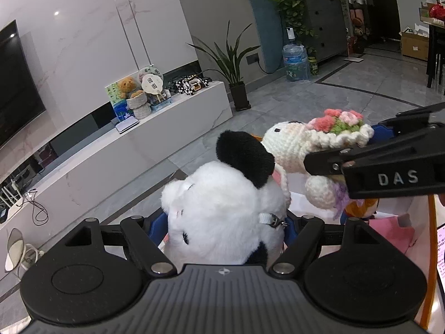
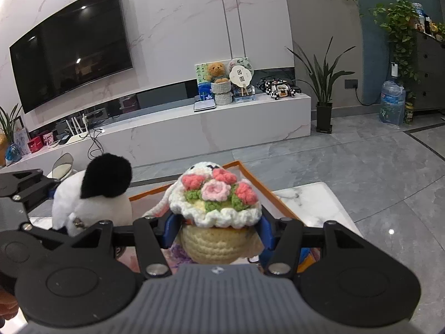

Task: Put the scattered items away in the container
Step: 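Lift and carry the panda plush and crocheted bunny over the orange box, then open the right tool dropping the bunny while the left tool lowers and releases the panda into the box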

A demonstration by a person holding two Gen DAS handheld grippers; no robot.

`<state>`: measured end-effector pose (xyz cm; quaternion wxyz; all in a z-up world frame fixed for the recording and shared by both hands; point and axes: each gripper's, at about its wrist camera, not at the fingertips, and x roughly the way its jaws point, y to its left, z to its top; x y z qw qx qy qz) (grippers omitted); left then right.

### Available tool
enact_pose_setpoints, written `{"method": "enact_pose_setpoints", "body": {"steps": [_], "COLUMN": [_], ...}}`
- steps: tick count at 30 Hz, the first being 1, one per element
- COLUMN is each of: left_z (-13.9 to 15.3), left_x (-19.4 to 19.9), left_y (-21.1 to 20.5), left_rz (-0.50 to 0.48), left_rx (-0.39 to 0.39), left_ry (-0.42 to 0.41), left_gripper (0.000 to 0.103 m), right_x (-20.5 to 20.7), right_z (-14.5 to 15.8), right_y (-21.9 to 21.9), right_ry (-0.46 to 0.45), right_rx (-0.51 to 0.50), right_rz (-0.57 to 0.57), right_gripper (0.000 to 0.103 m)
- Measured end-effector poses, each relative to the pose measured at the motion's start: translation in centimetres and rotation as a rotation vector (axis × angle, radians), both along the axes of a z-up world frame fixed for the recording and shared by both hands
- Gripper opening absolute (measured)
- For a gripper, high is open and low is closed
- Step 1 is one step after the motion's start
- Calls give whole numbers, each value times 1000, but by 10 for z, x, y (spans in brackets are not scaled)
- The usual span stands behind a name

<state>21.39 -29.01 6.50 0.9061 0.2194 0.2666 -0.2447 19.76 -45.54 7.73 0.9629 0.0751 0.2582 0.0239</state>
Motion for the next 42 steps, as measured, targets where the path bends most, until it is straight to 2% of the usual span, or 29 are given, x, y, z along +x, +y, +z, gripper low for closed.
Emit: {"method": "enact_pose_setpoints", "body": {"steps": [10, 17, 28, 31, 33, 35, 42], "left_z": [-15, -28, -58, -59, -59, -59, -56], "left_x": [40, 50, 55, 57, 57, 56, 54], "left_y": [-7, -17, -33, -33, -34, -36, -41], "left_rz": [15, -12, -30, -19, -16, -16, -20], "left_rx": [13, 28, 83, 88, 95, 112, 136], "left_ry": [36, 66, 107, 112, 115, 109, 94], "left_gripper": [90, 90, 90, 92, 92, 93, 94], "right_x": [24, 38, 55, 56, 57, 56, 55], "right_z": [-15, -26, -41, -42, -42, -42, -40], "right_y": [-8, -9, -16, -14, -13, -12, -12], "right_ry": [9, 42, 155, 166, 172, 168, 157], "right_rx": [10, 10, 46, 36, 25, 23, 14], "right_rz": [-23, -22, -21, -21, -22, -26, -37], "right_gripper": [59, 59, 61, 65, 75, 79, 80]}}
